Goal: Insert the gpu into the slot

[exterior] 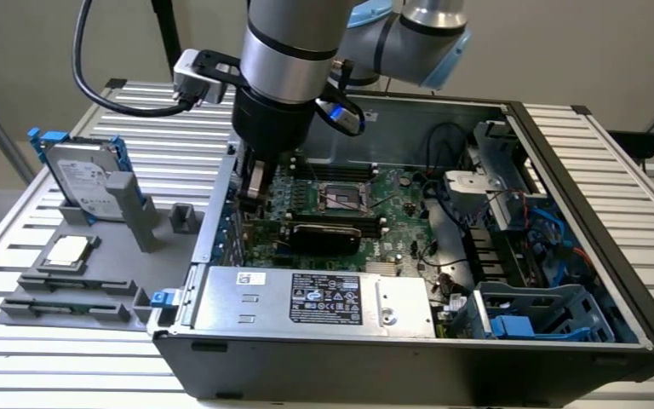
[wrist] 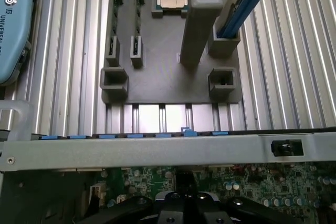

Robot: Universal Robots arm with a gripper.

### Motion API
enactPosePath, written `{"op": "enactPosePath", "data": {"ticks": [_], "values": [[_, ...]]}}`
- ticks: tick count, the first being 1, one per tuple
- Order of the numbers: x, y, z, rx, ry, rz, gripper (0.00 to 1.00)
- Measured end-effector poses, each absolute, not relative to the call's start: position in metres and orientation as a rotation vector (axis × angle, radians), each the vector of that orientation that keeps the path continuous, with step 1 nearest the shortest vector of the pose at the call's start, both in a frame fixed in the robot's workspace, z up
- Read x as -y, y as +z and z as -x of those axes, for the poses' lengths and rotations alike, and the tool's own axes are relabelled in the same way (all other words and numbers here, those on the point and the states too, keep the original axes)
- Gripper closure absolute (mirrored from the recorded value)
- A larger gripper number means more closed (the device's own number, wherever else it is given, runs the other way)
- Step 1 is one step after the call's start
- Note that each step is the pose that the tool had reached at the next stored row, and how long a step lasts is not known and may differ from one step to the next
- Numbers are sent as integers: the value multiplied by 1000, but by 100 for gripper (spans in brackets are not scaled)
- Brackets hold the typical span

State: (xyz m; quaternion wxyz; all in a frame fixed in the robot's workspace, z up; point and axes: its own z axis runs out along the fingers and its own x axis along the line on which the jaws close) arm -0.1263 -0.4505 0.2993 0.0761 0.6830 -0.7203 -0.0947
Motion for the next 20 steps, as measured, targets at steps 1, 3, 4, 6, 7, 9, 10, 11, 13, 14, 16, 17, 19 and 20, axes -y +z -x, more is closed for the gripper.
{"op": "enactPosePath", "data": {"ticks": [1,3,4,6,7,9,10,11,13,14,16,17,19,20], "values": [[451,299,126,2158,-284,-2049,89],[450,299,126,2157,-282,-2051,89],[450,299,126,2156,-281,-2053,89],[449,299,126,2154,-279,-2057,89],[448,299,126,2153,-278,-2059,89],[447,299,126,2153,-274,-2063,89],[447,298,126,2154,-272,-2064,89],[447,298,126,2155,-271,-2065,89],[447,297,126,2156,-270,-2066,89],[446,297,127,2156,-270,-2066,89],[446,297,128,2156,-270,-2066,89],[446,297,128,2156,-270,-2066,89],[445,297,128,2156,-270,-2066,89],[445,297,129,2156,-270,-2066,89]]}}
